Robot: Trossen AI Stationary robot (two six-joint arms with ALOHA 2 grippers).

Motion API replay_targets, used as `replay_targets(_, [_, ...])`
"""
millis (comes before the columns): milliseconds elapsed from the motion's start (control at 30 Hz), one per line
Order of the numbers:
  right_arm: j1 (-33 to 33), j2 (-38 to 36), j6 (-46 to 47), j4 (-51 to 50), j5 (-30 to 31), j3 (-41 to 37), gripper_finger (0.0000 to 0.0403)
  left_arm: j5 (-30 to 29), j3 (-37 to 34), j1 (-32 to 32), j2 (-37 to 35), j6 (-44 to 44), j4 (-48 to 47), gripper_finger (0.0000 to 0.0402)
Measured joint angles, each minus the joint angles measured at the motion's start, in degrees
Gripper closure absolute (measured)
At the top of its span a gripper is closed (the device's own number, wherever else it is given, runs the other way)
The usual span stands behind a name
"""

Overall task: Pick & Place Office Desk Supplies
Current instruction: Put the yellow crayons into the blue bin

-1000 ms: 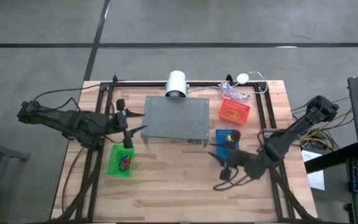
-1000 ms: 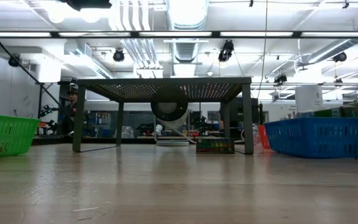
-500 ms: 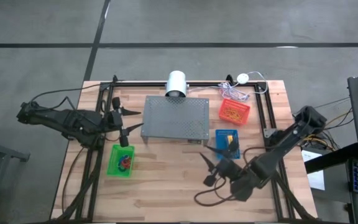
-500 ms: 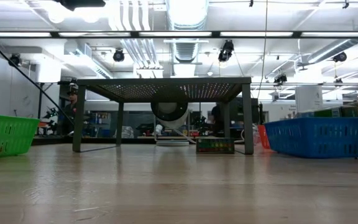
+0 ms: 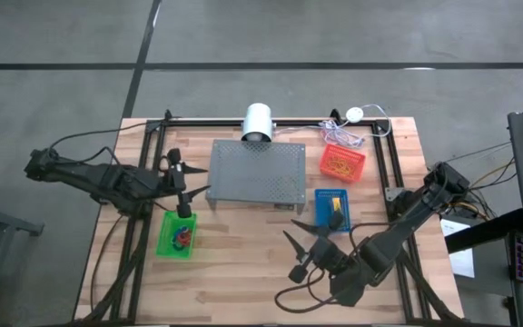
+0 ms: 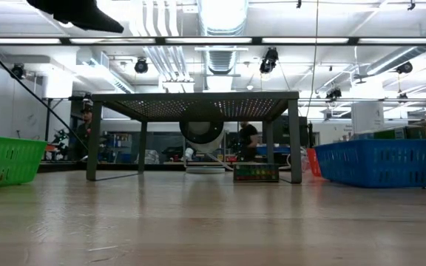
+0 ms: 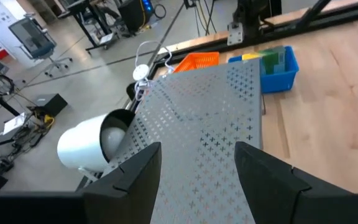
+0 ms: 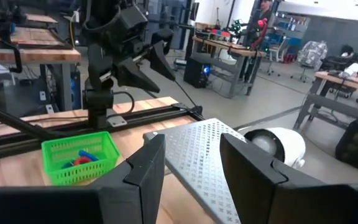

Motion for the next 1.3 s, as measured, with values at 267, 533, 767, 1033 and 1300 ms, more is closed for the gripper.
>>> replay_targets(267, [0.4, 1.7, 7.1, 0.0, -0.3, -0.1, 0.0264, 7.2, 0.0, 0.0, -1.3, 0.9, 5.0, 0.0192])
replay_targets(533, [1.6, 2.8, 13.7, 0.1, -3.8, -0.2, 0.0257, 33.3, 0.0, 0.0, -12.3, 6.1, 3.8, 0.0193])
replay_targets(767, [1.8, 2.9, 14.1, 0.7, -3.6, -0.2, 0.0257, 49.7, -0.1, 0.0, -14.0, 13.9, 4.2, 0.0193])
replay_targets(1033, [2.1, 2.9, 14.1, 0.9, -3.6, -0.2, 0.0267, 37.0, -3.9, 0.0, -13.8, 13.7, 19.9, 0.0193])
replay_targets(1300, [2.2, 2.9, 14.0, 0.9, -3.6, -0.2, 0.0264, 31.1, -7.2, 0.0, -14.1, 13.1, 21.0, 0.0193])
